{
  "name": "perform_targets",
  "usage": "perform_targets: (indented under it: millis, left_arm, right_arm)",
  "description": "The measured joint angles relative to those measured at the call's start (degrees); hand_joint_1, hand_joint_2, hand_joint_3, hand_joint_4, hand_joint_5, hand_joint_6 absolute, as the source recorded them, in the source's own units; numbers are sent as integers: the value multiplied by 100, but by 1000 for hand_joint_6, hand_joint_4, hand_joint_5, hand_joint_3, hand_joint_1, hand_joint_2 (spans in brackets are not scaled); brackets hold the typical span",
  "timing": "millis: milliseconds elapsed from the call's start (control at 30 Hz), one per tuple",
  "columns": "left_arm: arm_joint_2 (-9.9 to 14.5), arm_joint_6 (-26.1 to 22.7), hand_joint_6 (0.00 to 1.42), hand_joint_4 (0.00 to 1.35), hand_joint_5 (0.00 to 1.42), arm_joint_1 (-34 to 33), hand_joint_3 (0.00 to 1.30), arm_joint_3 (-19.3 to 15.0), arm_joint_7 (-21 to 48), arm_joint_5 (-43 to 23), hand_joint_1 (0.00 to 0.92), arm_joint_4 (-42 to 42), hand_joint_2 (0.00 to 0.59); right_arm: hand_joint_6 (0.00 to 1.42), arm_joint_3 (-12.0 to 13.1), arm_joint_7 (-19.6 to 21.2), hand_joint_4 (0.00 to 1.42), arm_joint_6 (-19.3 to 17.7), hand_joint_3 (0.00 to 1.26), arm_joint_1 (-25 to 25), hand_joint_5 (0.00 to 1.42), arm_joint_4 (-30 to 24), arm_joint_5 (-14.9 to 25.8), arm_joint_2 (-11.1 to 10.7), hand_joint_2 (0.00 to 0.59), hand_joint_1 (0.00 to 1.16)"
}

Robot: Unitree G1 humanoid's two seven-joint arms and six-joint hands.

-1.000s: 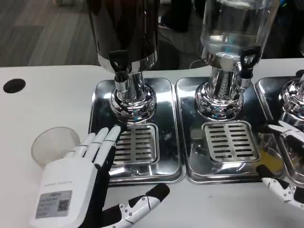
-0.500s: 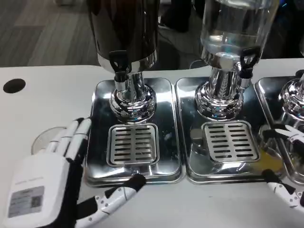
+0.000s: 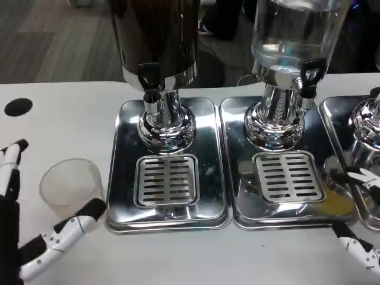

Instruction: Grasp the cup under the faucet to collect the drink, then remove the cup.

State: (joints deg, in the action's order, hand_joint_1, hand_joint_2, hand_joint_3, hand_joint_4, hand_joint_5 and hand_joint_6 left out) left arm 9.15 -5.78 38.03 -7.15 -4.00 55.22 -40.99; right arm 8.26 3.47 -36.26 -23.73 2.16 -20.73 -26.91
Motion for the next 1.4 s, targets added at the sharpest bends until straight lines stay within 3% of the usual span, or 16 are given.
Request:
perform_targets:
  millis: [100,300,667,1067,1400]
  left_arm:
    - [92,-139,579,84,260,-200,134,-206,106,-102,51,211,47]
    - [425,-425,571,92,276,-813,137,-379,383,-144,57,963,47]
    - [630,-709,609,99,321,-1331,107,-233,470,-90,95,1533,41]
    - [1006,-1144,685,109,379,-2034,104,311,526,183,185,2155,39]
    - [1105,-1454,720,123,422,-2565,104,947,650,431,258,2612,53]
  right_arm:
    - [64,14,0,154,-107,285,-41,163,74,29,-2,321,715]
    - [64,75,1,154,-362,285,-198,159,259,87,-16,327,710]
    - [64,191,1,154,-566,285,-371,158,426,95,-28,331,703]
    - [64,212,-13,154,-730,285,-467,160,463,117,-40,331,701]
    - [63,253,-79,154,-938,285,-560,168,561,262,-78,331,700]
